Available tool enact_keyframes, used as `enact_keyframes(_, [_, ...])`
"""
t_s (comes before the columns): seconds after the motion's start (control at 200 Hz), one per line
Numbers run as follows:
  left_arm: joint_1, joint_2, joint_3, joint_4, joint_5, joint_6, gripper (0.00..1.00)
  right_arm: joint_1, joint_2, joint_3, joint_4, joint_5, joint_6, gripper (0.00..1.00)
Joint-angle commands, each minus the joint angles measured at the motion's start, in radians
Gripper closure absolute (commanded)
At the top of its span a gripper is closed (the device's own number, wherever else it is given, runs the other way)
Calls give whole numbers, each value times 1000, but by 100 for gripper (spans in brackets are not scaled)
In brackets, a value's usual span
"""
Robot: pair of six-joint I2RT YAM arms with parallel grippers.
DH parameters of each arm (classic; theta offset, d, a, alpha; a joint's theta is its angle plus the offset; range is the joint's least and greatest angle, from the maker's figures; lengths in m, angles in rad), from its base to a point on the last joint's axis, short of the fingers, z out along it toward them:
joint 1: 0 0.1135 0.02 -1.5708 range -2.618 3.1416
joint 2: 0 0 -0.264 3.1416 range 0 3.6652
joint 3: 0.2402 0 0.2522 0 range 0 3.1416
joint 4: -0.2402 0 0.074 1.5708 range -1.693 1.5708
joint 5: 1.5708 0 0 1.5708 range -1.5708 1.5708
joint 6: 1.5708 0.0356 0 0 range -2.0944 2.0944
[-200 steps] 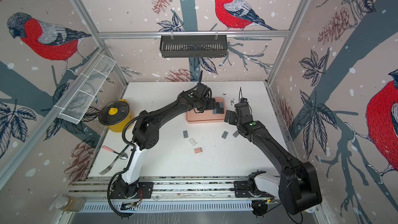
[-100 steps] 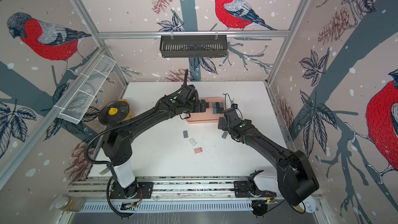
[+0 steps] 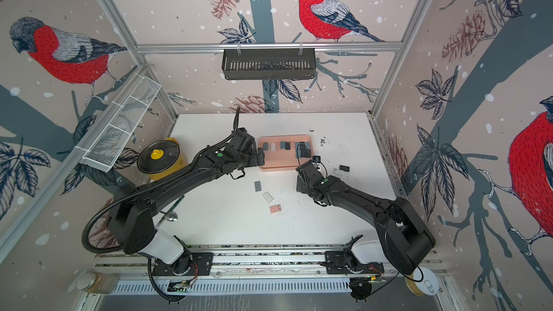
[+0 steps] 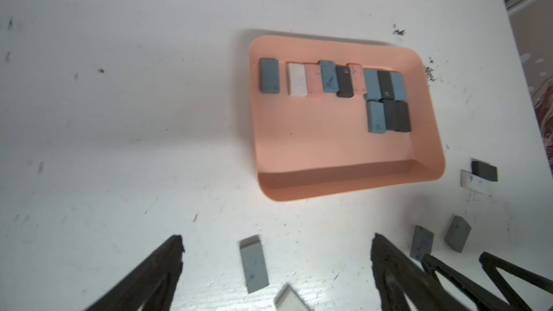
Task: Put the eraser in the storage box
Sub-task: Pick up the eraser from the center of the board.
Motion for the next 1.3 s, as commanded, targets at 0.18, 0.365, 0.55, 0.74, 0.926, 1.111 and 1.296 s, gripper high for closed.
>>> enact_keyframes(0.18, [46, -147, -193, 159, 90, -52, 3, 4, 60, -32, 50, 22, 93, 14])
enact_keyframes(0.365, [47, -209, -265, 220, 142, -71, 3, -3, 126, -19, 86, 15, 111, 24])
enact_keyframes(0.55, [46, -285, -354, 327, 199, -96, 3, -4, 163, -15, 99, 11, 123, 29])
enact_keyframes(0.74, [46, -300, -400, 389, 257, -129, 3, -6, 157, -24, 102, 16, 131, 40])
enact_keyframes(0.926, [32, -286, -415, 447, 322, -147, 3, -26, 149, -42, 104, 22, 127, 53])
enact_keyframes(1.111, [-8, -272, -417, 477, 323, -163, 3, -43, 134, -58, 115, 15, 124, 57])
enact_keyframes(1.296, [-29, -256, -404, 474, 304, -167, 3, -47, 144, -62, 120, 7, 120, 59])
